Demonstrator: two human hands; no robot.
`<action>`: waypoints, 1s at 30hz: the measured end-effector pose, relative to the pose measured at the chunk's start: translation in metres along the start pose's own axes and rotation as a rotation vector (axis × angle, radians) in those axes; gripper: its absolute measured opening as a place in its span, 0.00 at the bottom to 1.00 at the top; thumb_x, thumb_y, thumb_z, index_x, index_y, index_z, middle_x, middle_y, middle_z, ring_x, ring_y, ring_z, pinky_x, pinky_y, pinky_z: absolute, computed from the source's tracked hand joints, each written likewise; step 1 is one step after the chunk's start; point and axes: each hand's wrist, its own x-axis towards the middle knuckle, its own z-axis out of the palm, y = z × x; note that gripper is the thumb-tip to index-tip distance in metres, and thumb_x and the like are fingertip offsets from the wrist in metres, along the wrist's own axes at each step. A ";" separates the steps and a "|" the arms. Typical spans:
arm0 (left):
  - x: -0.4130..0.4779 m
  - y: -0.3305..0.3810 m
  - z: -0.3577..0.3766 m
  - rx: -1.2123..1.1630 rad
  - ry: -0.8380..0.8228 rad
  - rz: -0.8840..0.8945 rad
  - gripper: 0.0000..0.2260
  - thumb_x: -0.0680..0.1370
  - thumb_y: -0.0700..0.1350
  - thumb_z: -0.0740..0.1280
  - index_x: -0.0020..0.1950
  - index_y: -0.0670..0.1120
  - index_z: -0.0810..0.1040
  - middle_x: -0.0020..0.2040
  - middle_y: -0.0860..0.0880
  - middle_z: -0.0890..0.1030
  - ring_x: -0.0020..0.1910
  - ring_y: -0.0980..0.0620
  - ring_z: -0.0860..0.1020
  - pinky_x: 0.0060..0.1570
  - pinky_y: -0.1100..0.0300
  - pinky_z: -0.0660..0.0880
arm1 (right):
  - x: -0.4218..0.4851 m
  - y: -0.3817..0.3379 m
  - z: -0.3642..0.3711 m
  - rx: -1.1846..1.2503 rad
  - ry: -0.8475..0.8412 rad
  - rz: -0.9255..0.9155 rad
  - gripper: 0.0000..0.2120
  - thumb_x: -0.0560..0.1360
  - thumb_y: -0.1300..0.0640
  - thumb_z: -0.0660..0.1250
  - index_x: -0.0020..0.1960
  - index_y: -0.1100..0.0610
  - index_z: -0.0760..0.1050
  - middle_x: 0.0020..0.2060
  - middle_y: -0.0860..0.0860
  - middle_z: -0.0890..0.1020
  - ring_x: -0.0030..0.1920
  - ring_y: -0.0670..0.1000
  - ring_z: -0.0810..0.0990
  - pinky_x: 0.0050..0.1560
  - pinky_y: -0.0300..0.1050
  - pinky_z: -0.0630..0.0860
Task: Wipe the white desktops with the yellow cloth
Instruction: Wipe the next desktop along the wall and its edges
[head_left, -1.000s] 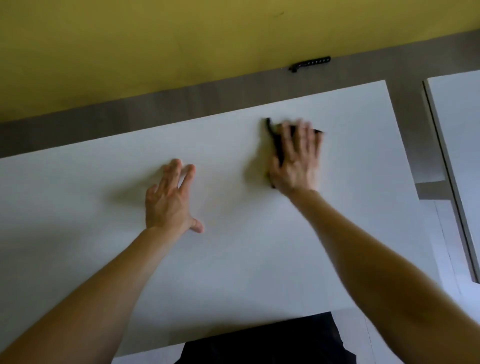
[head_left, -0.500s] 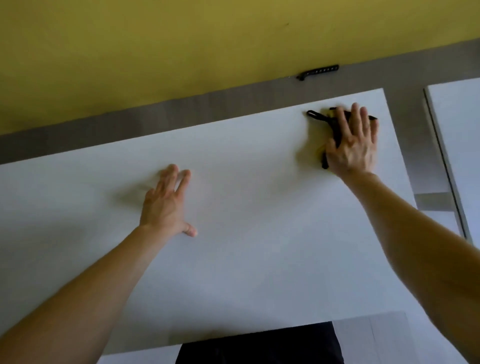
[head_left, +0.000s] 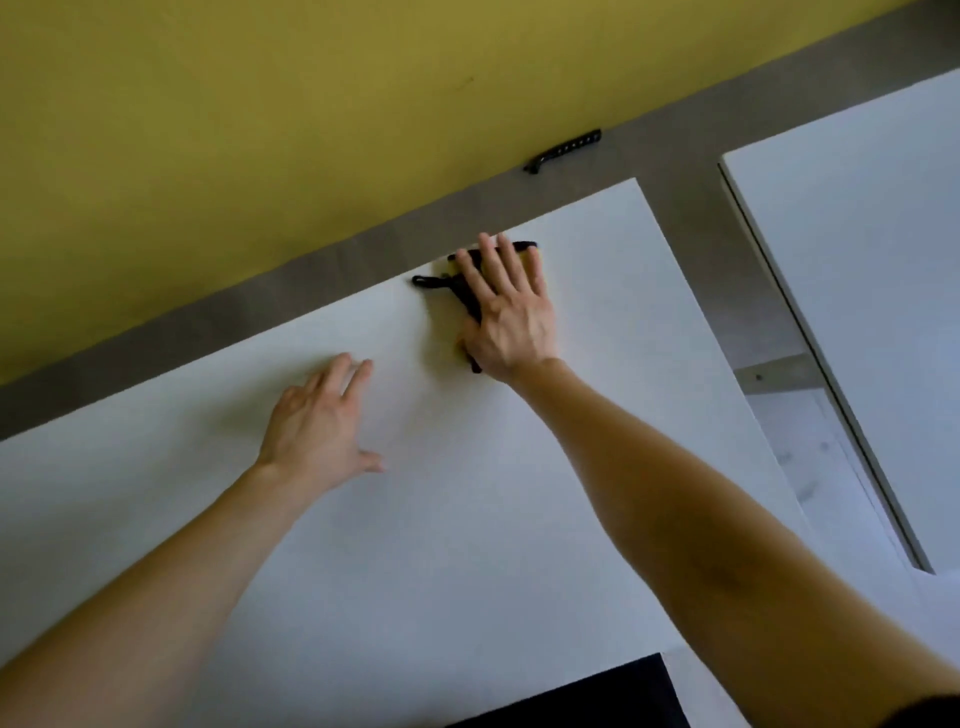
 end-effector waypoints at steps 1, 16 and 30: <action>0.008 0.015 -0.010 -0.020 0.018 0.030 0.61 0.65 0.72 0.80 0.87 0.50 0.54 0.86 0.47 0.55 0.83 0.45 0.63 0.76 0.46 0.69 | -0.007 0.036 -0.009 0.017 0.029 0.114 0.36 0.81 0.44 0.56 0.88 0.50 0.56 0.88 0.56 0.54 0.88 0.59 0.49 0.87 0.62 0.42; 0.081 0.185 -0.047 -0.019 0.068 0.287 0.68 0.61 0.73 0.81 0.87 0.61 0.38 0.88 0.49 0.37 0.88 0.44 0.40 0.83 0.40 0.57 | -0.116 0.156 -0.031 0.283 0.163 0.531 0.35 0.80 0.48 0.69 0.80 0.64 0.64 0.79 0.62 0.68 0.77 0.64 0.68 0.80 0.58 0.66; 0.084 0.192 -0.046 0.016 0.062 0.255 0.70 0.58 0.72 0.83 0.88 0.60 0.42 0.89 0.47 0.39 0.88 0.43 0.41 0.83 0.42 0.58 | -0.135 0.168 -0.033 0.383 0.187 0.504 0.33 0.80 0.43 0.70 0.80 0.55 0.66 0.63 0.52 0.78 0.59 0.58 0.78 0.57 0.51 0.76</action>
